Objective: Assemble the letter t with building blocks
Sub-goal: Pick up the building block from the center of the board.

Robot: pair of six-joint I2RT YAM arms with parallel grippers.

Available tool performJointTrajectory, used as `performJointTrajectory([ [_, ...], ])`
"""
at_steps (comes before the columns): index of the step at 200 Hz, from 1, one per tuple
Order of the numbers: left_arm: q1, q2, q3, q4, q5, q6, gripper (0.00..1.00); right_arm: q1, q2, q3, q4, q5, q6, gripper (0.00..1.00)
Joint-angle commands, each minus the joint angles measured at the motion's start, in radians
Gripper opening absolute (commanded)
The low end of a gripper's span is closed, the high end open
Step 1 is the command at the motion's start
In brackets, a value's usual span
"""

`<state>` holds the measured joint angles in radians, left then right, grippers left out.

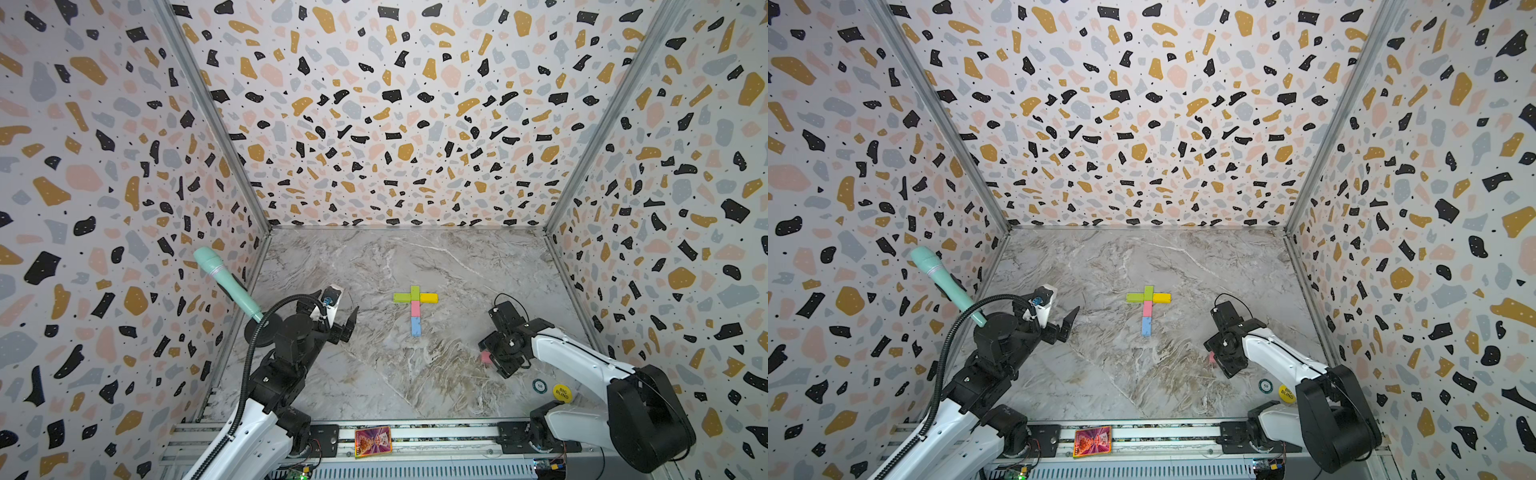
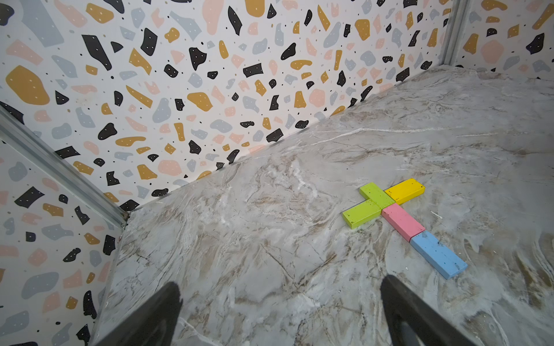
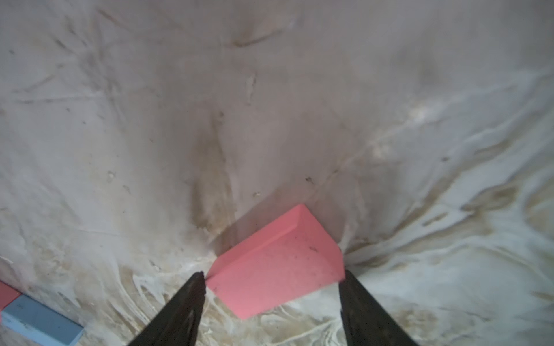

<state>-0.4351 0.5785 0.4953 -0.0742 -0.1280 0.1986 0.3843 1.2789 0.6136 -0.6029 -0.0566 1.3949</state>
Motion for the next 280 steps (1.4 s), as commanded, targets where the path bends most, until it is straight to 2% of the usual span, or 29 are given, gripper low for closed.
performJointTrajectory([
  [1, -0.005, -0.012, -0.005, 0.028, -0.001, 0.008, 0.99, -0.017, 0.032, 0.026, -0.008, 0.023, -0.039, 0.71],
  [65, -0.005, -0.008, -0.005, 0.030, -0.001, 0.009, 1.00, -0.038, 0.069, 0.048, -0.004, 0.038, -0.129, 0.56],
  [105, -0.005, -0.008, -0.004, 0.028, -0.001, 0.009, 0.99, -0.037, 0.186, 0.113, -0.011, 0.014, -0.350, 0.39],
  [117, -0.006, -0.007, -0.004, 0.027, -0.001, 0.008, 1.00, -0.028, 0.221, 0.138, -0.016, 0.014, -0.412, 0.31],
  [144, -0.004, -0.007, -0.004, 0.028, -0.002, 0.008, 1.00, 0.010, 0.265, 0.199, -0.043, 0.051, -0.520, 0.26],
  [178, -0.005, -0.001, -0.001, 0.026, -0.002, 0.010, 0.99, 0.052, 0.294, 0.301, -0.107, 0.118, -0.647, 0.10],
  [232, -0.004, -0.002, -0.003, 0.030, -0.001, 0.012, 0.99, 0.084, 0.304, 0.431, -0.133, 0.120, -0.840, 0.08],
  [280, -0.005, -0.002, -0.001, 0.030, 0.000, 0.013, 1.00, 0.130, 0.392, 0.570, -0.154, 0.096, -1.042, 0.09],
])
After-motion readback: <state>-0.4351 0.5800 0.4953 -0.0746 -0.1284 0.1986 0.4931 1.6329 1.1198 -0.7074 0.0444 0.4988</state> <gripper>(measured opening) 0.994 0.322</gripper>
